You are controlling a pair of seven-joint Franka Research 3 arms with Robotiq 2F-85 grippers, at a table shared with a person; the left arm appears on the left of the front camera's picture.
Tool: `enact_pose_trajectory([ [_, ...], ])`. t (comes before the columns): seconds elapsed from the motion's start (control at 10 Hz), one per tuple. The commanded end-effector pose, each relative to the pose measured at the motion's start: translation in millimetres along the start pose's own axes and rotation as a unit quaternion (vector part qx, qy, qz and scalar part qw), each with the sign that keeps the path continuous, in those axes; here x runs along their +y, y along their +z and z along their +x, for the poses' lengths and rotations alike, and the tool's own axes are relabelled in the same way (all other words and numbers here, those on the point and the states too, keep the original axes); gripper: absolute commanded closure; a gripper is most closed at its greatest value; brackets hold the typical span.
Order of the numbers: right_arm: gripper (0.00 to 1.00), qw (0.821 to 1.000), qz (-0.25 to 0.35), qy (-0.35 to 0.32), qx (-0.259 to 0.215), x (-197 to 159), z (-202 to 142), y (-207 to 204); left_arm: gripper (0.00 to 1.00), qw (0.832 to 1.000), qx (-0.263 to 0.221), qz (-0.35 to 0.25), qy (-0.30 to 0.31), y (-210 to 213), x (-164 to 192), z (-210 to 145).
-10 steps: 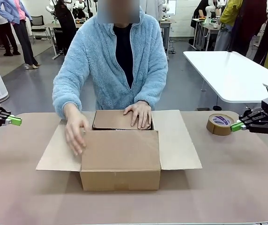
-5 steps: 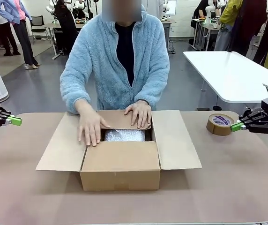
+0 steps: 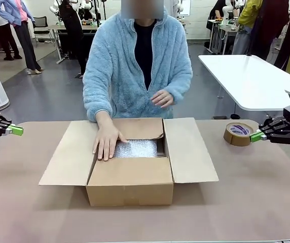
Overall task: Wrap the clocks to prevent damage.
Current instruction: Push the right (or left) flap of the Package Box to close it.
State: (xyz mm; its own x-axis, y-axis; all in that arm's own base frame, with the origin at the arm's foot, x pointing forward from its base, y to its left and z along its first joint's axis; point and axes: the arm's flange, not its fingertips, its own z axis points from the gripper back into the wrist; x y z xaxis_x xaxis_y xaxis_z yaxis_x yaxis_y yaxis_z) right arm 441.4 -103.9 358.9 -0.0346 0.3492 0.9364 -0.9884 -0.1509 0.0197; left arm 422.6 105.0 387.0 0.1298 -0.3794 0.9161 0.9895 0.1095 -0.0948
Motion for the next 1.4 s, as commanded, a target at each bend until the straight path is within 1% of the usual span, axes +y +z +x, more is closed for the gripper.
enact_pose_trajectory([
  [0.0, 0.99, 1.000, 0.002, 0.000, -0.002, 1, 0, -1, 1.00, 1.000, -0.001, 0.004, -0.001, 0, -3, 1],
  [0.9, 0.99, 1.000, 0.000, 0.000, 0.000, 0, 0, 0, 1.00, 1.000, -0.001, 0.004, -0.001, 0, -3, 1],
  [1.0, 0.99, 0.999, -0.038, -0.023, 0.009, -7, -4, -9, 1.00, 1.000, -0.001, 0.004, -0.001, 0, -3, 1],
  [1.1, 0.99, 0.996, -0.078, -0.033, 0.030, -8, -12, -22, 1.00, 1.000, -0.001, 0.004, -0.001, 0, -3, 1],
  [1.3, 0.99, 0.990, -0.119, -0.031, 0.063, -16, -26, -48, 1.00, 1.000, -0.001, 0.004, -0.001, 0, -3, 1],
])
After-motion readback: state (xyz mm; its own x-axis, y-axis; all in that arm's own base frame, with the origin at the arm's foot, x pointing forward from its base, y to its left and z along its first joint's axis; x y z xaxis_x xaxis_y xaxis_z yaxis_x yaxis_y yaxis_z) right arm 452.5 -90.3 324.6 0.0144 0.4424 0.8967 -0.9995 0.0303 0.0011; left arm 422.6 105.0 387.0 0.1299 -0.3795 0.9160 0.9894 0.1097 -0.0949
